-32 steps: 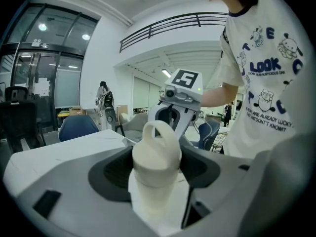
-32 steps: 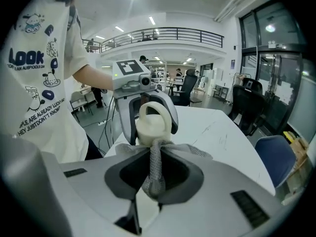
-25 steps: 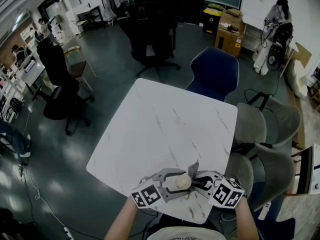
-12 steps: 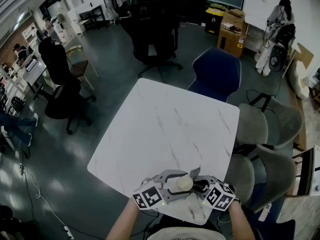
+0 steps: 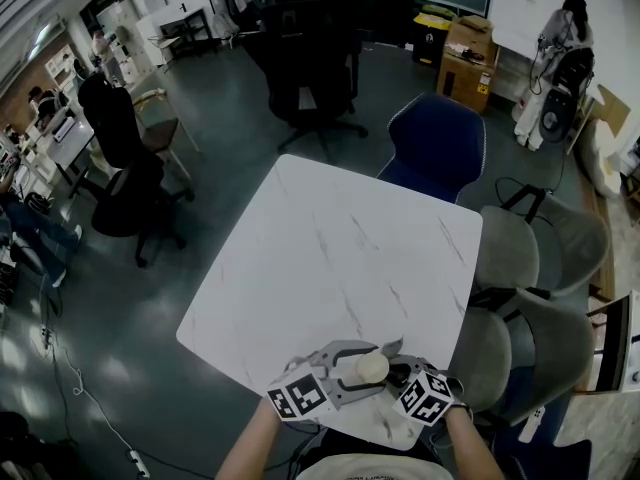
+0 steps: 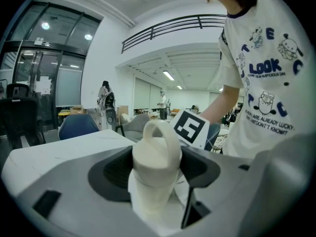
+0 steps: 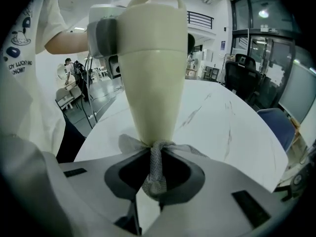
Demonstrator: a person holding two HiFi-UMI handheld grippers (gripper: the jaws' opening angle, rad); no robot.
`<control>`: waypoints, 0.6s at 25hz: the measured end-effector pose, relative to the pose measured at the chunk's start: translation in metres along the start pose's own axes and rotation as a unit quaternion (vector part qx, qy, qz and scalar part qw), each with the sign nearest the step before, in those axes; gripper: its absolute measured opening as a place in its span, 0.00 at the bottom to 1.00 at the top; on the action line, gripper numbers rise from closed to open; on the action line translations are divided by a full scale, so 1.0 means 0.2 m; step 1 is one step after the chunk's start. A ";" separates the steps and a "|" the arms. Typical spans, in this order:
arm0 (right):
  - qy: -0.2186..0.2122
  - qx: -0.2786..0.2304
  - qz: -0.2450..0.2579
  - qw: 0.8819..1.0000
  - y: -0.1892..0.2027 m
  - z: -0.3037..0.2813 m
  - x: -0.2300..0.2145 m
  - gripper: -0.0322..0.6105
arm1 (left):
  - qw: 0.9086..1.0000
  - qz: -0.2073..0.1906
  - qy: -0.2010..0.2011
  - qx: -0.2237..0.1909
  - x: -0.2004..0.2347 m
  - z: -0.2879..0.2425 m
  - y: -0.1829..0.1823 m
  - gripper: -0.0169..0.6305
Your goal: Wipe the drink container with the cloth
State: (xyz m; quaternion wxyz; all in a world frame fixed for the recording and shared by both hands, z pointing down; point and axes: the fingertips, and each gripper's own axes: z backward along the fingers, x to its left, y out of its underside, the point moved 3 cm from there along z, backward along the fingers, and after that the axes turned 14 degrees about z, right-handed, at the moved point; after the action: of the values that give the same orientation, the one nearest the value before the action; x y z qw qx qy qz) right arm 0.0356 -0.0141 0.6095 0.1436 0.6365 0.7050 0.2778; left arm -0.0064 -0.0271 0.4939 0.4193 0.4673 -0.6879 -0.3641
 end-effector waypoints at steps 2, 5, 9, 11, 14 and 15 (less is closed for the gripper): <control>0.003 0.006 -0.003 1.000 0.02 -0.02 0.00 0.14 | 1.000 0.002 -0.003 -0.002 0.00 0.00 0.00 0.46; 0.009 0.016 -0.005 1.000 0.03 -0.04 0.01 0.14 | 1.000 0.005 -0.010 -0.009 0.00 0.00 0.00 0.46; 0.021 0.017 -0.015 1.000 0.03 -0.05 0.01 0.14 | 0.999 0.012 -0.029 -0.020 0.00 0.00 0.00 0.46; 0.027 0.015 -0.021 0.999 0.03 -0.04 0.01 0.14 | 0.998 0.023 -0.046 -0.030 0.01 0.00 0.00 0.46; 0.036 0.008 -0.031 0.999 0.02 -0.01 0.00 0.14 | 0.996 0.038 -0.074 -0.043 0.01 0.00 0.00 0.46; 0.040 0.005 -0.033 0.999 0.01 0.00 0.00 0.14 | 0.995 0.039 -0.082 -0.045 0.01 0.01 0.00 0.46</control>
State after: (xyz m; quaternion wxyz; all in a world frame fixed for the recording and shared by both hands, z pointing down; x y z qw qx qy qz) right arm 0.0377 -0.0129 0.6103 0.1210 0.6021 0.7323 0.2943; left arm -0.0078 -0.0278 0.4943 0.3956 0.3894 -0.7209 -0.4149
